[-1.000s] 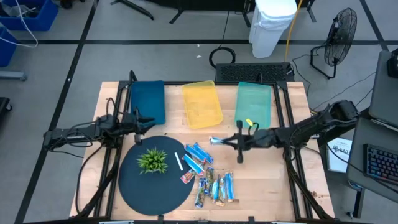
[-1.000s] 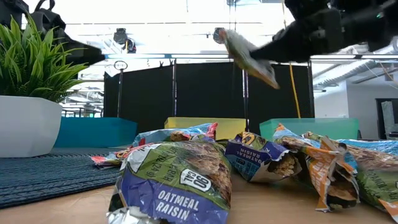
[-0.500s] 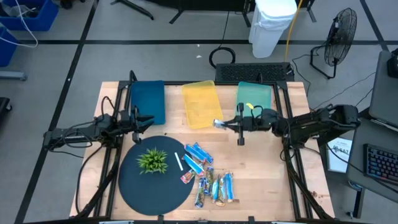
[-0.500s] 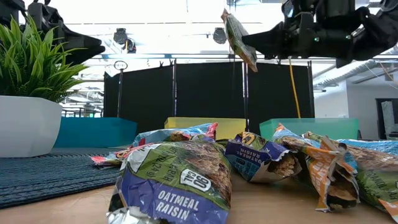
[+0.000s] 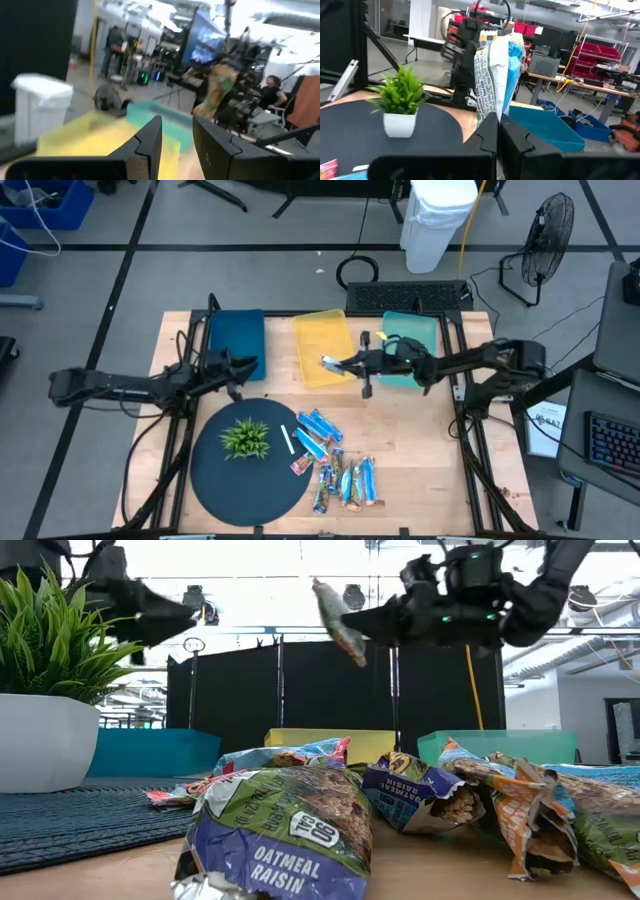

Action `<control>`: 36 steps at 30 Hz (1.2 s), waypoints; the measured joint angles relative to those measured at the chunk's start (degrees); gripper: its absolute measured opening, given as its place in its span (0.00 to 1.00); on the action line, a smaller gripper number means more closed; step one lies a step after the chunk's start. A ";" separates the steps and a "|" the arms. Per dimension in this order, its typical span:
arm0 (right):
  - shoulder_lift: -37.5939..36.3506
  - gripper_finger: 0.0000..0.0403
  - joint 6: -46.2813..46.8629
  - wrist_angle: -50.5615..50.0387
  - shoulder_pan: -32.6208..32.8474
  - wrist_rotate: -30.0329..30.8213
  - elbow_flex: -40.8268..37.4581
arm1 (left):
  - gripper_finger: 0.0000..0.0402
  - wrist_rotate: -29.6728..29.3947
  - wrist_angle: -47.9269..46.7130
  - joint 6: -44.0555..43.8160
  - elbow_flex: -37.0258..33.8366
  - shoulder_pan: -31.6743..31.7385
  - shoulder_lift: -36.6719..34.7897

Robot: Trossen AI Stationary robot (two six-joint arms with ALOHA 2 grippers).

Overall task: Pick and place Granola Bars by type
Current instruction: Put the yellow granola bar into the blue bin

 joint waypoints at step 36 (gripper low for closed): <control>1.50 0.00 -0.02 -0.42 -0.02 0.33 2.33 | 0.57 4.93 -0.14 15.70 37.04 -1.34 43.14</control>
